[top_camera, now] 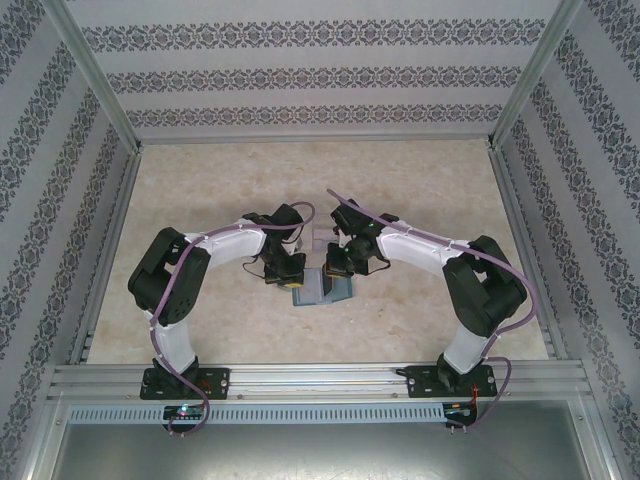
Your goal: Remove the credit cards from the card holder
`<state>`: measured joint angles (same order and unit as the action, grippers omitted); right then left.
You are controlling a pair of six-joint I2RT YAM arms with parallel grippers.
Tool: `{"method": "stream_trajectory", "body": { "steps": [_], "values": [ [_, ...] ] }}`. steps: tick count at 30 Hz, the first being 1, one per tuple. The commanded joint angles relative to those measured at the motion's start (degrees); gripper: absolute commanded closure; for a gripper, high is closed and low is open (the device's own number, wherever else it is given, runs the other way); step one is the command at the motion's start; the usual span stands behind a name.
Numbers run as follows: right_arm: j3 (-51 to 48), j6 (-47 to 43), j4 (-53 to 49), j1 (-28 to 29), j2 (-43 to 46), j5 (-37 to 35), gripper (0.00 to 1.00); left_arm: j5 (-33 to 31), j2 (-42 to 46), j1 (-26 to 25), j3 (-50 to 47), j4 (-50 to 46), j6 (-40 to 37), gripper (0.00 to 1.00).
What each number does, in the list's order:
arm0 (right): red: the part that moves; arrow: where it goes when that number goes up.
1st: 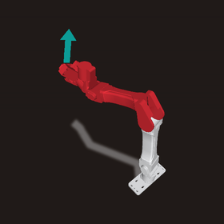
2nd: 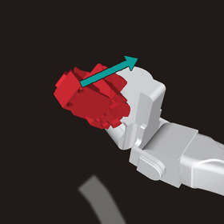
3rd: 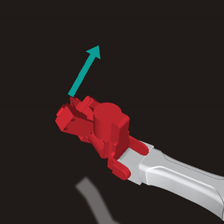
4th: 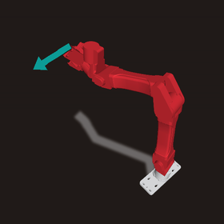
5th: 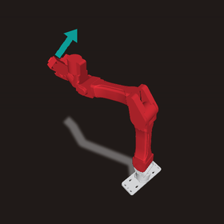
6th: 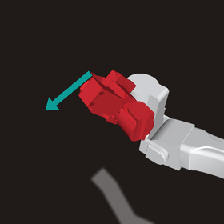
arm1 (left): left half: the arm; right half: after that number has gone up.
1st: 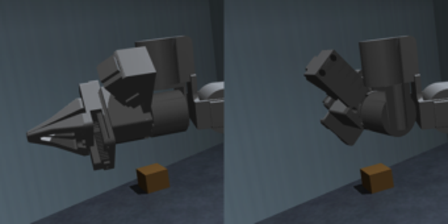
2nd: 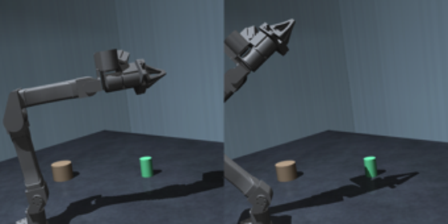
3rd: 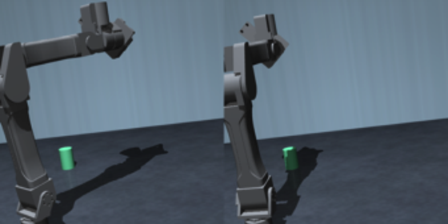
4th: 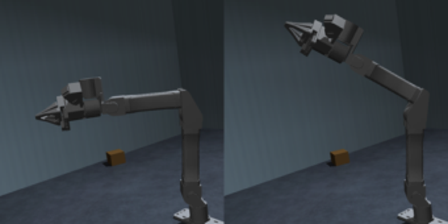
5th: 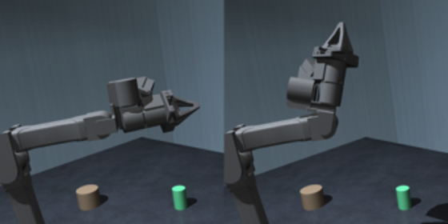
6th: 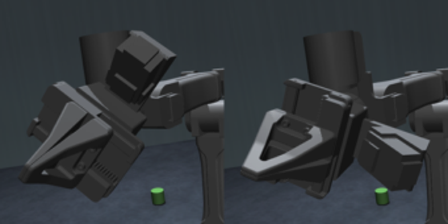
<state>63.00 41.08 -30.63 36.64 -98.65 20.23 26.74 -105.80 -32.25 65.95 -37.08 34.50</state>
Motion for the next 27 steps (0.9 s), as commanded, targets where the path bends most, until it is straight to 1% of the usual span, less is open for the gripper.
{"method": "stream_trajectory", "body": {
  "steps": [1, 6, 13, 19, 23, 26, 27],
  "values": [
    [1.2, -1.8, -0.9, 0.3, 2.3, -1.6, 0.99, -1.8, -0.4, -0.6, 0.1, -3.6, -0.1, 1.00],
    [1.5, -3.8, -1.4, -0.6, 4.1, -2.2, 1.00, -1.8, 0.0, -0.5, -0.2, -2.5, -0.7, 1.00],
    [2.8, -9.9, -3.3, -2.4, 6.0, -3.2, 1.00, -2.2, 1.0, -0.5, 0.6, -2.0, -0.8, 1.00],
    [4.7, -20.3, -3.8, -3.9, 7.3, -2.0, 1.00, -2.8, 1.7, -0.5, 1.9, -1.9, -1.3, 1.00],
    [6.8, -29.0, -5.3, -6.3, 6.8, 1.2, 1.00, -3.4, 1.8, -0.5, 2.7, -2.3, -1.6, 0.97],
    [9.8, -35.8, -8.5, -8.0, 5.1, 4.6, 1.00, -3.5, 2.2, -0.5, 3.2, -2.4, -1.7, 0.96],
    [11.3, -38.2, -10.3, -8.4, 4.2, 4.5, 1.00, -3.8, 2.3, -0.5, 3.3, -2.5, -1.7, 0.96]
  ]
}}
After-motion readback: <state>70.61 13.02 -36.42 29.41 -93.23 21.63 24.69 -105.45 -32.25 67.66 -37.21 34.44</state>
